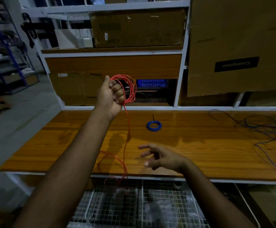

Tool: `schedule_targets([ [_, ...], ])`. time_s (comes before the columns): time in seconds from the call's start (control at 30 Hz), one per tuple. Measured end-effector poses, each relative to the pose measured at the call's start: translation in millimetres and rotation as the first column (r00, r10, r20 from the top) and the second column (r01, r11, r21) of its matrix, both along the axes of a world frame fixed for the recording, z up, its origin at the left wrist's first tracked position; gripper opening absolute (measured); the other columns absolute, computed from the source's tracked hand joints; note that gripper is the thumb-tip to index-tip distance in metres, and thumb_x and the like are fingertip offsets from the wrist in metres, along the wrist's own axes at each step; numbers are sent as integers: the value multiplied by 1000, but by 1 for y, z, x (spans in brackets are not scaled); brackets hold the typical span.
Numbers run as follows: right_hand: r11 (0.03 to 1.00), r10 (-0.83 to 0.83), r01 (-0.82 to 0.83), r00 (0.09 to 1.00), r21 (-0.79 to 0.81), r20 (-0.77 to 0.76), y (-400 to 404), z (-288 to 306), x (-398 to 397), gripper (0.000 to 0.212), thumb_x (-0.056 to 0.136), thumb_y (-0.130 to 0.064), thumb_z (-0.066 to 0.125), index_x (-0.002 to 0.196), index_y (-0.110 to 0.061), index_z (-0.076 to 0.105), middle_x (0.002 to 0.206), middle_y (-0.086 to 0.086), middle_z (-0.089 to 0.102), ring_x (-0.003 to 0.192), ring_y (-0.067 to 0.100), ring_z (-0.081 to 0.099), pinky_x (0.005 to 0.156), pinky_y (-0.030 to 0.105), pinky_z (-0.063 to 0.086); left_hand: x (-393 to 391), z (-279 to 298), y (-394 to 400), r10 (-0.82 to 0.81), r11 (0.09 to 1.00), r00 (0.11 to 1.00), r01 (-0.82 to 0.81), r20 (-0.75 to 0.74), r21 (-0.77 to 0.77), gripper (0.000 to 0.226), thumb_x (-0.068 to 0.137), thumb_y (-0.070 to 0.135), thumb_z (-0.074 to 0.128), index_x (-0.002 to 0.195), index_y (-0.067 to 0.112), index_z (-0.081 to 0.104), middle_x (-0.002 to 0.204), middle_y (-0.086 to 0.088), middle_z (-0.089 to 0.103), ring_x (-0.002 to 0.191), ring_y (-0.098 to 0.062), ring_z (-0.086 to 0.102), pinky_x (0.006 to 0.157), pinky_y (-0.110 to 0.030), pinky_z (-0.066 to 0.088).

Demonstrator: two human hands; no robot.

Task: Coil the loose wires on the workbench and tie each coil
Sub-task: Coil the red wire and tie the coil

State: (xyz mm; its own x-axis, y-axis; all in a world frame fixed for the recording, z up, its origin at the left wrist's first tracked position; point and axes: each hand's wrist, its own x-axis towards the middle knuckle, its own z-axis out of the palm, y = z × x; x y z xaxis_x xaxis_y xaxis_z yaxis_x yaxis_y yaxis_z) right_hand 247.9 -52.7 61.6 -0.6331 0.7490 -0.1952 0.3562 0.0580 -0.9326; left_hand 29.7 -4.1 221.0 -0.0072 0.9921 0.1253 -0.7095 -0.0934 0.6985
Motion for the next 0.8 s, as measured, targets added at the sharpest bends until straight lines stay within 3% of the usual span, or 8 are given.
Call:
schedule_targets([
  [0.2,990,-46,26,988,139,144,12,-31,-53,71,91,-23,71,150,-34,33,137,4,50,102,27,66,79,39,57,-1,5,-2,-17,1000,1000,17,6,17,48,107,43,29,64,23,37,44,9,28,36,-5,22,33,-19,19],
  [0.27,991,-62,43,987,130,149,15,-44,-55,56,92,-18,68,143,-28,45,126,4,60,99,24,68,83,42,59,-4,7,-3,-8,1000,1000,8,7,25,48,107,43,30,64,23,37,44,10,28,36,-5,22,34,-19,18],
  [0.33,984,-101,86,991,159,87,15,-53,-52,29,92,-13,68,120,-14,64,98,2,70,88,23,71,82,48,59,-11,8,-3,3,999,1000,-3,6,32,48,107,43,30,64,23,37,44,10,28,36,-5,22,34,-18,18],
  [0.4,978,-147,147,989,151,-9,14,-54,-44,13,88,-8,72,100,-8,69,83,2,72,82,25,73,81,49,60,-18,6,-1,8,999,1000,-8,7,43,47,107,43,29,65,23,36,44,10,28,35,-4,22,34,-18,18],
  [0.57,946,-305,321,930,48,-207,20,-28,-13,18,79,-1,77,91,-4,64,74,3,69,76,22,71,77,42,62,-32,-10,6,28,999,1000,-28,2,21,48,107,44,28,64,23,37,46,9,27,37,-5,21,35,-19,17],
  [0.7,857,-431,459,888,236,-161,31,-16,8,31,75,-10,84,78,2,56,67,13,62,58,20,64,55,31,56,-33,-19,9,48,999,999,-48,-18,0,48,107,44,28,65,24,37,47,9,27,38,-5,20,36,-20,16],
  [0.8,823,-487,506,862,257,-138,34,-12,24,30,78,-12,82,73,-6,53,69,12,62,59,20,62,53,31,54,-35,-18,12,54,999,998,-53,-17,3,49,107,44,28,64,24,38,47,9,27,39,-5,21,37,-19,15],
])
